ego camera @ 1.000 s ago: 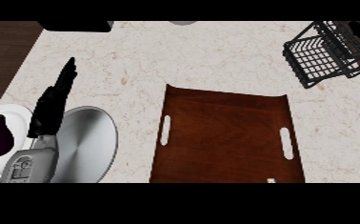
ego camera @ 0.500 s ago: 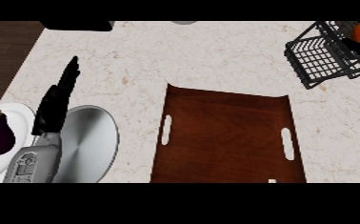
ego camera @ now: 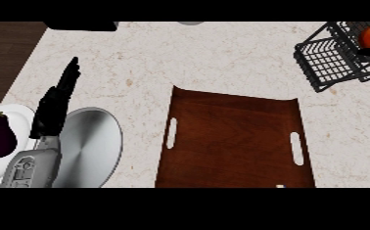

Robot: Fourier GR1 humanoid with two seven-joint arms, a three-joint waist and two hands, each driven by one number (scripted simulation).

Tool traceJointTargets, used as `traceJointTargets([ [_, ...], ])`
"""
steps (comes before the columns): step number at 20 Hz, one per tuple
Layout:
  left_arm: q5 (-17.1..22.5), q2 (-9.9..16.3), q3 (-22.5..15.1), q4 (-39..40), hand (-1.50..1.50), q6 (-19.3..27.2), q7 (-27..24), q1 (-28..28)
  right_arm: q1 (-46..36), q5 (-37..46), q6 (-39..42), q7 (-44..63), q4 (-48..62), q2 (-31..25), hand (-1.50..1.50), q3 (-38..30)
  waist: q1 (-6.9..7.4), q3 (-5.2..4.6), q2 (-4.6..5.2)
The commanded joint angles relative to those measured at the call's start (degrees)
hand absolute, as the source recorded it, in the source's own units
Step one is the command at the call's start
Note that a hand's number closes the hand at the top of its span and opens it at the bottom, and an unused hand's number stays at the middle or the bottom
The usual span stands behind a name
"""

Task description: Pick the tomato from the tray and place it in the tiered basket

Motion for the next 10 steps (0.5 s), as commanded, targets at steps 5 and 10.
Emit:
traceJointTargets([
  [5, 0.8, 0.96, 0.54, -1.02, 0.0, -1.32, -2.15, 2.24, -2.3, -6.93, 1.28, -1.34, 1.55, -5.0, -1.5, -7.44, 0.03, 0.11, -0.05],
  [10, 1.0, 0.74, 0.27, -3.57, 0.0, -1.58, 0.98, 2.37, -1.5, -8.65, 5.53, 1.62, 3.49, -12.46, -1.5, -9.67, -0.22, 0.14, -0.1],
])
